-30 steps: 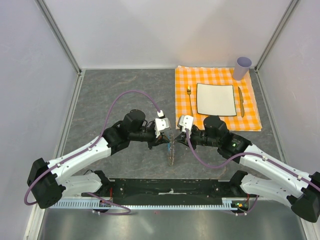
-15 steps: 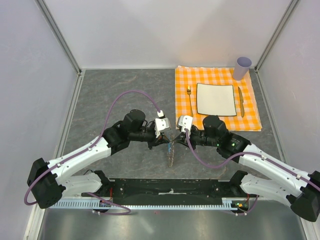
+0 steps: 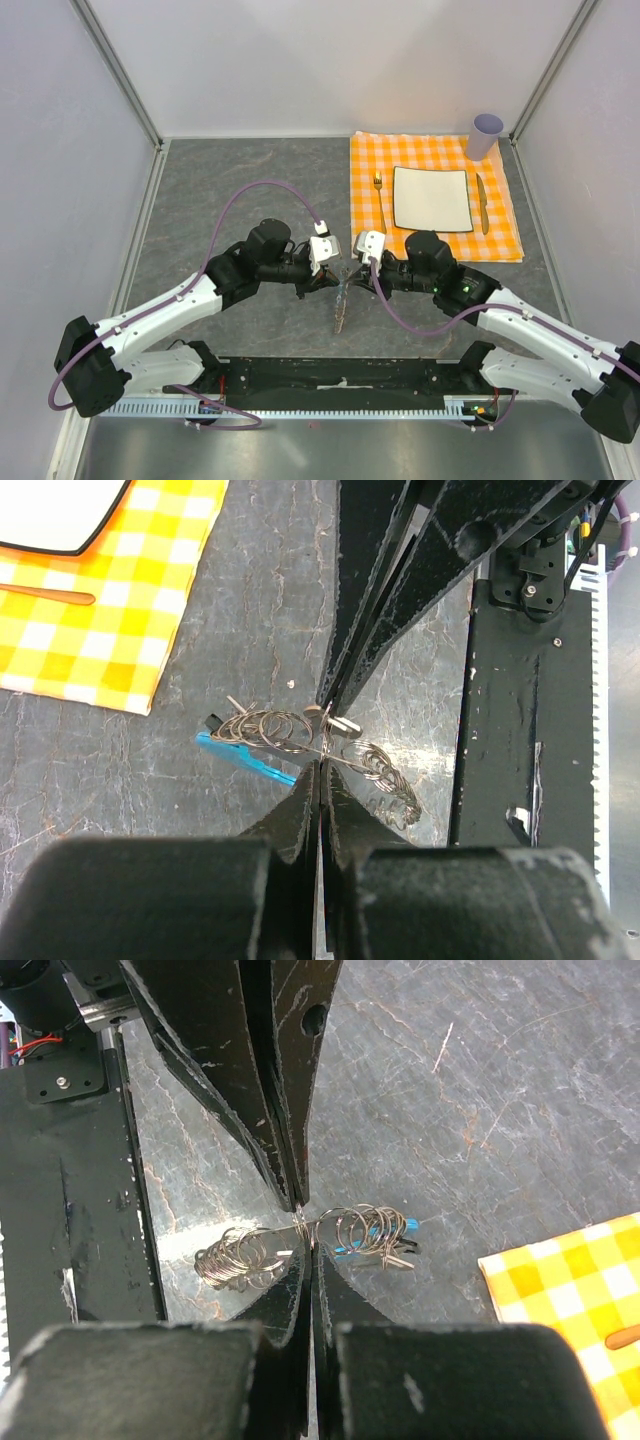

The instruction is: Put the keys on the keyring

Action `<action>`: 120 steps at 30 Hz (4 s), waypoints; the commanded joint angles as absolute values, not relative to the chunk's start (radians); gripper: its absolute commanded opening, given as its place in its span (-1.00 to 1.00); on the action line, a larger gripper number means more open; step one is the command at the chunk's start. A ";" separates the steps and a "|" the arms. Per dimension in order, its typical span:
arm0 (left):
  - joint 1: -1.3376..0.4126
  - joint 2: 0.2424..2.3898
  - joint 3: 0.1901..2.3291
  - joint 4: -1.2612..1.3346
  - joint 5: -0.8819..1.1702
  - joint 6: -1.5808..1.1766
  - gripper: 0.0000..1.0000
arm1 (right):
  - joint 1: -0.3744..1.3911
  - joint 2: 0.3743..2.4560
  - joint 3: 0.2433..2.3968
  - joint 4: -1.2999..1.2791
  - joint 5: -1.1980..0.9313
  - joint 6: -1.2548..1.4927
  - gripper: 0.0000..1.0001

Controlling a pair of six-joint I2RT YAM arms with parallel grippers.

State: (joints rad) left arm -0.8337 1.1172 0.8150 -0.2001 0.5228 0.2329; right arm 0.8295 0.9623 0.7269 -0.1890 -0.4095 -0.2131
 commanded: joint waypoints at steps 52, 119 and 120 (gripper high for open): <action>-0.839 1.083 0.816 -0.123 0.517 0.207 -0.97 | 0.834 0.954 0.733 -0.167 -0.408 -0.215 -1.00; -0.838 1.086 0.815 -0.129 0.509 0.210 -0.96 | 0.834 0.936 0.727 -0.167 -0.382 -0.219 -1.00; -0.838 1.085 0.815 -0.127 0.511 0.210 -0.97 | 0.834 0.937 0.727 -0.169 -0.383 -0.218 -1.00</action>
State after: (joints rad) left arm -0.8337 1.1114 0.8112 -0.1848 0.4992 0.2325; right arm 0.8295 0.9424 0.7269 -0.1959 -0.3763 -0.2134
